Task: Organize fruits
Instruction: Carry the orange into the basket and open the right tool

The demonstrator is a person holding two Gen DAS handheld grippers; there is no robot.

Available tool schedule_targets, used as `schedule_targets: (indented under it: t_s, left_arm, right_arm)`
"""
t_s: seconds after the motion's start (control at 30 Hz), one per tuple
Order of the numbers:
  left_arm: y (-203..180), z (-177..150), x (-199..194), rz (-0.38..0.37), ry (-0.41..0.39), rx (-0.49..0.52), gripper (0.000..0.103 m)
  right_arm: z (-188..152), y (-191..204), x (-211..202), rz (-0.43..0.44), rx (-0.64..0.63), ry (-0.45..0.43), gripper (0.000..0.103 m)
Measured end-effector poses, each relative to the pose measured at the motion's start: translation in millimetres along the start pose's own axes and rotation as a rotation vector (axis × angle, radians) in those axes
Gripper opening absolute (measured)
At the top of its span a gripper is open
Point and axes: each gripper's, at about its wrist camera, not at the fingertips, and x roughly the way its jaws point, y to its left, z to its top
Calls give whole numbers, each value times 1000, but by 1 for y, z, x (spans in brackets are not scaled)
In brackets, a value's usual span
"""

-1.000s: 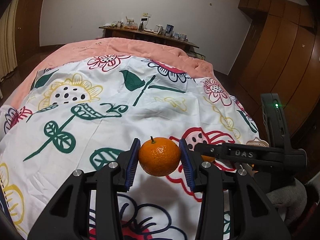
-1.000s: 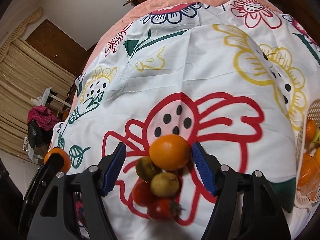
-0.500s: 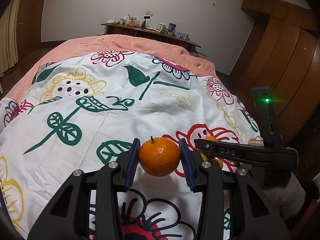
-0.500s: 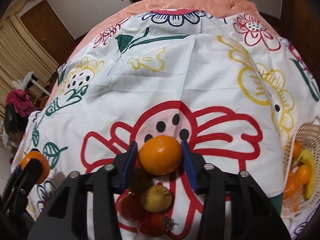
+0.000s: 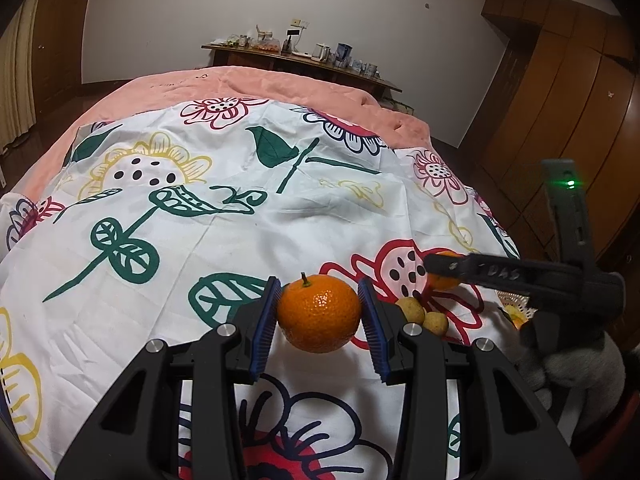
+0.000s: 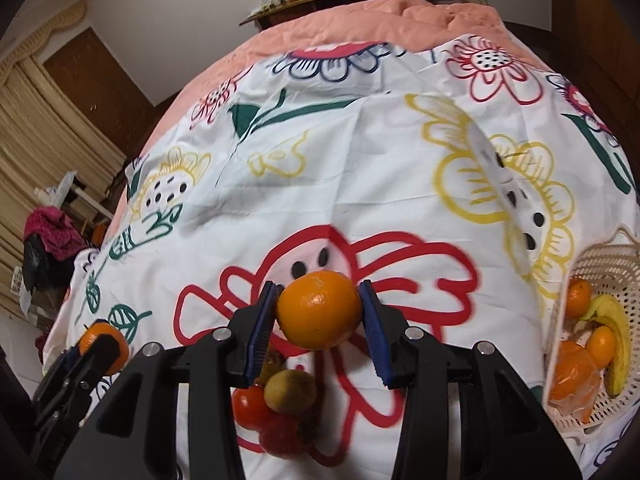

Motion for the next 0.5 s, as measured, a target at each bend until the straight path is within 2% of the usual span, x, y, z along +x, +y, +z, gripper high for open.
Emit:
schedule_targets:
  t_s: [0.3,0.5]
  left_arm:
    - [-8,-3,3,-2,14,17,41]
    - [-14,-5,5,-1,23,31,41]
  right_arm:
    - [-1,-71,-45,-8,146,-90,42]
    - [-11,-139,-71,-66,270,-139,42]
